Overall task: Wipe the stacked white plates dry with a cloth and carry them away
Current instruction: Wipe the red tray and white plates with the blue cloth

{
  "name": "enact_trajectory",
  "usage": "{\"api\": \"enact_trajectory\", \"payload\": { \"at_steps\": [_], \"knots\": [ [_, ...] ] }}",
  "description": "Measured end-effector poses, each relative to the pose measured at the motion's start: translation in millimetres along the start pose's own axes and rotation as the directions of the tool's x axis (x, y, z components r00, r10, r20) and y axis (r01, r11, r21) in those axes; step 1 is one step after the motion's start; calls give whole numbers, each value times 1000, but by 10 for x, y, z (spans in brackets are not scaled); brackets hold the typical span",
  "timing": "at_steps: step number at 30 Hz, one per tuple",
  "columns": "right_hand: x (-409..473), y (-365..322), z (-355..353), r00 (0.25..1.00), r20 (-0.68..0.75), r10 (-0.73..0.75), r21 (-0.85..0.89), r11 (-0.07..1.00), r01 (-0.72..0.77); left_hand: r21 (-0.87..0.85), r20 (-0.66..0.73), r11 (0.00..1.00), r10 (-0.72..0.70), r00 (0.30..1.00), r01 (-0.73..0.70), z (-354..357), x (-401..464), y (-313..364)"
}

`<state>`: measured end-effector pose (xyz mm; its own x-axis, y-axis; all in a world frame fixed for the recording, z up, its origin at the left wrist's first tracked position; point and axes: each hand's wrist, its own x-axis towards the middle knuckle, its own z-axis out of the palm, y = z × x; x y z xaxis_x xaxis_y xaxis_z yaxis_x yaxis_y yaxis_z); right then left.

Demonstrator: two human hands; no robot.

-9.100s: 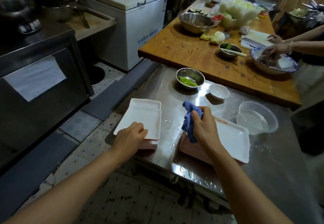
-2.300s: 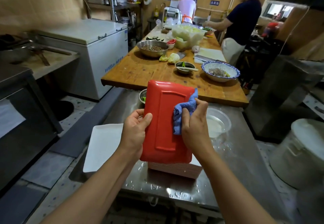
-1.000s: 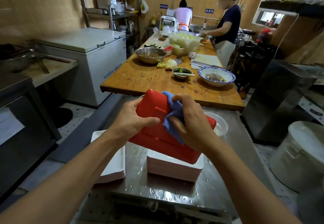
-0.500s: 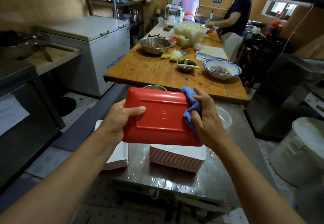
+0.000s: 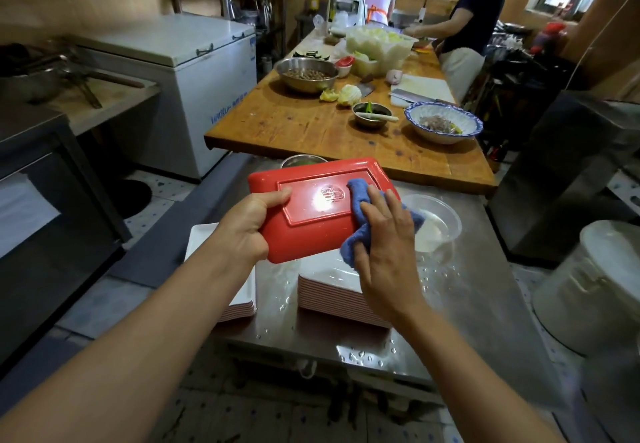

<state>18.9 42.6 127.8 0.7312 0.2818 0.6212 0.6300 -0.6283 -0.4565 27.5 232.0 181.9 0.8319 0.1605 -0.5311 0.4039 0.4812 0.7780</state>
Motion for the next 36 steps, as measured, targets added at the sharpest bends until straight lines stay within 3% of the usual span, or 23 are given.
{"api": "enact_trajectory", "payload": {
  "at_steps": [9, 14, 19, 23, 30, 36],
  "knots": [
    [-28, -568, 424, 992, 118, -48, 88, 995, 38, -155, 11, 987, -45, 999, 47, 55, -50, -82],
    [271, -670, 466, 986, 157, 57, 96, 993, -73, -233, 34, 972, 23, 999, -15, -22, -65, -160],
    [578, -519, 452, 961, 197, 193, 68, 975, -209, -218, -38, 967, 126, 991, -131, -146, -68, -153],
    [634, -197, 377, 939, 171, 297, 15, 953, -304, -183, -71, 972, 136, 988, -147, -328, -85, -103],
    [545, -55, 423, 863, 144, 485, 122, 856, -502, -188, -93, 973, 117, 989, -133, -571, -155, -84],
    [510, -60, 507, 859, 100, 502, 10, 863, -505, -217, -118, 965, 121, 986, -145, -857, -184, -37]
  ]
}}
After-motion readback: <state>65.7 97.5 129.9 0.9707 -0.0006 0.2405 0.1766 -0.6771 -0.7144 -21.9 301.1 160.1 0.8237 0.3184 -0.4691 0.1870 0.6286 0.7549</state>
